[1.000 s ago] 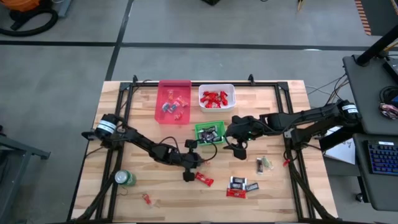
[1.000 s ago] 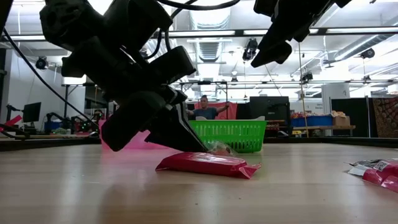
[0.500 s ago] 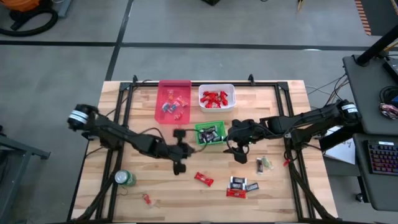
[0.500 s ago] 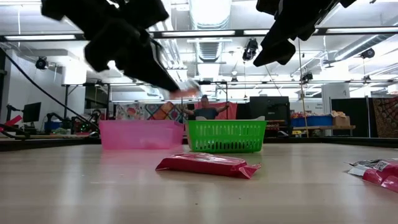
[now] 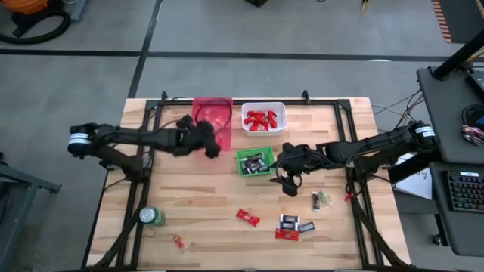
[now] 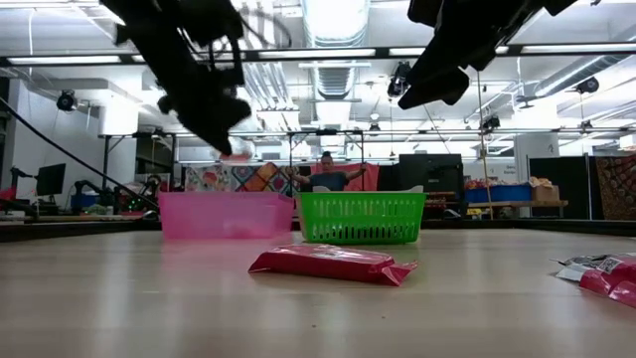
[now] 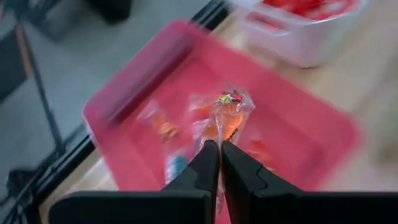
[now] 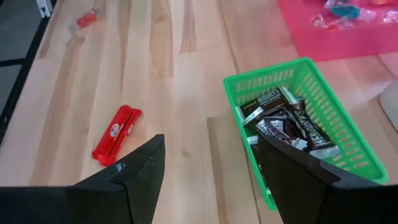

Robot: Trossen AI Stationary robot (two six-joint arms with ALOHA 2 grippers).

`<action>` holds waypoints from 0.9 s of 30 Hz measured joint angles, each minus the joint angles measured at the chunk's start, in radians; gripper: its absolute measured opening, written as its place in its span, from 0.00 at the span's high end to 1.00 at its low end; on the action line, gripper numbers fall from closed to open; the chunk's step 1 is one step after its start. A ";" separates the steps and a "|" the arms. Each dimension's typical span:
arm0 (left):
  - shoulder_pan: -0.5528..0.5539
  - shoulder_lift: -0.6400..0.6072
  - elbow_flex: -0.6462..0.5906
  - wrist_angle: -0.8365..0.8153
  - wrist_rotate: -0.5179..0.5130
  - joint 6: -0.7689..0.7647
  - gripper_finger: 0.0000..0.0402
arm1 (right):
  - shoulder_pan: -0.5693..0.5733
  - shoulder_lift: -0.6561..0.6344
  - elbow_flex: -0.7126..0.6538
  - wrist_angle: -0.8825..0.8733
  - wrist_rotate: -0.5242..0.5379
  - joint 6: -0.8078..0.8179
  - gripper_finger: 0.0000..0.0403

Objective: Sort candy
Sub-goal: Put the orange candy into the red bin, then put the brown chocolate bar into the green bin

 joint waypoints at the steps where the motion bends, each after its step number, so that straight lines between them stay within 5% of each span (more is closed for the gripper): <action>1: 0.040 0.011 0.000 0.007 0.016 -0.003 1.00 | 0.000 0.000 0.000 0.000 0.004 0.000 0.39; 6: 0.194 0.066 0.001 0.043 0.128 0.018 1.00 | 0.002 0.000 0.000 0.000 0.014 0.004 0.39; 11: 0.262 0.113 0.016 0.069 0.129 0.041 1.00 | 0.002 0.000 0.000 0.000 0.014 0.000 0.38; 27: 0.242 0.133 0.032 0.075 0.142 0.057 0.72 | 0.002 0.000 0.000 0.001 0.015 0.081 0.38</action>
